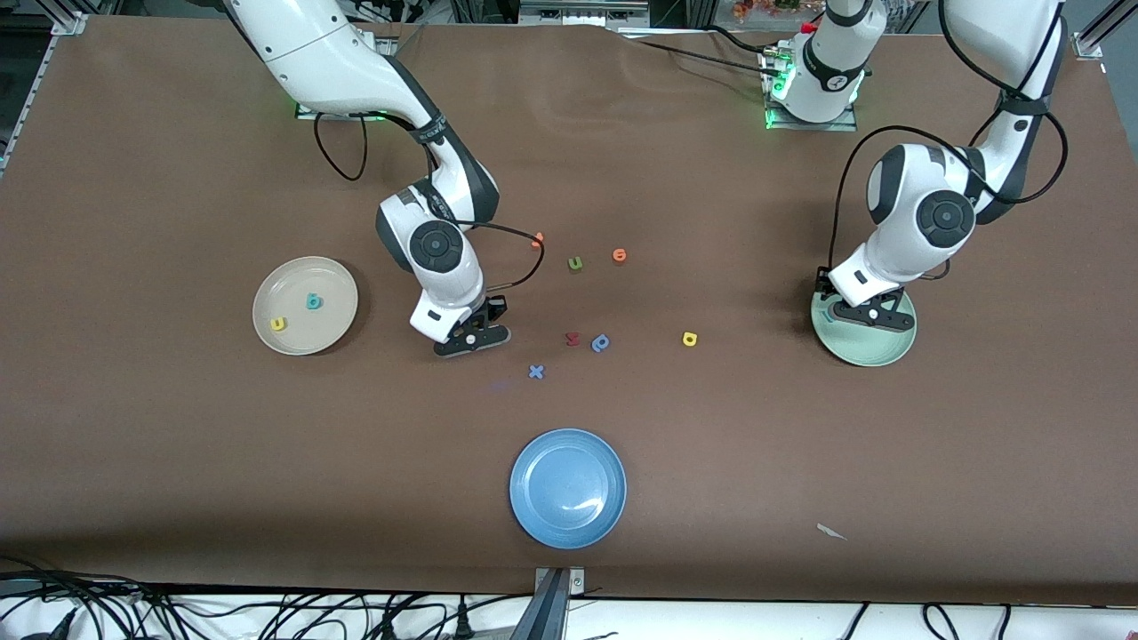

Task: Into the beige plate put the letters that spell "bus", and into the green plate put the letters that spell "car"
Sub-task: 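Place the teal l on the green plate with the left gripper, then place the yellow z on the white plate while the left gripper reaches the yellow o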

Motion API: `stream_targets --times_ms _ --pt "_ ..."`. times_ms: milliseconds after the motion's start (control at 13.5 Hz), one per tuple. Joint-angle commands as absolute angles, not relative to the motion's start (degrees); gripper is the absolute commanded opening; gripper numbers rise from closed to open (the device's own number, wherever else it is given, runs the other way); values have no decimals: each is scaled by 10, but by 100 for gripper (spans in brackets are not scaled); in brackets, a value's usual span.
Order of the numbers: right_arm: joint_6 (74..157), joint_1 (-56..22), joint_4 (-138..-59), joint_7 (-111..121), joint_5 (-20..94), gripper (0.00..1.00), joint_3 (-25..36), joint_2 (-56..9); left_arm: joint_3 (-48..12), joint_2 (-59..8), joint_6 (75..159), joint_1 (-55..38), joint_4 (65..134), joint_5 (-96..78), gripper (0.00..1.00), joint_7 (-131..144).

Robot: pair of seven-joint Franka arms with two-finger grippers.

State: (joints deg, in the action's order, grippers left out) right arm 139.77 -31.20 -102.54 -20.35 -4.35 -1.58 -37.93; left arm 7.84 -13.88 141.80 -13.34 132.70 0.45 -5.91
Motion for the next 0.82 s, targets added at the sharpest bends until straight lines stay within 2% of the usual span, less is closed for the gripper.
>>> stream_targets --times_ms 0,223,519,742 --pt "1348 -309 -1012 -212 -40 12 -13 -358 78 -163 1419 -156 1297 -62 64 -58" --pt "1289 -299 -1001 -207 -40 12 7 -325 54 -206 1421 -163 1242 -145 72 -58" --pt "1163 -297 -1007 -157 -40 12 92 -287 33 -277 1421 -191 1162 -208 73 -12" --pt "1156 -297 -1034 -72 -40 12 158 -273 33 -315 1421 -220 1110 -226 73 45"
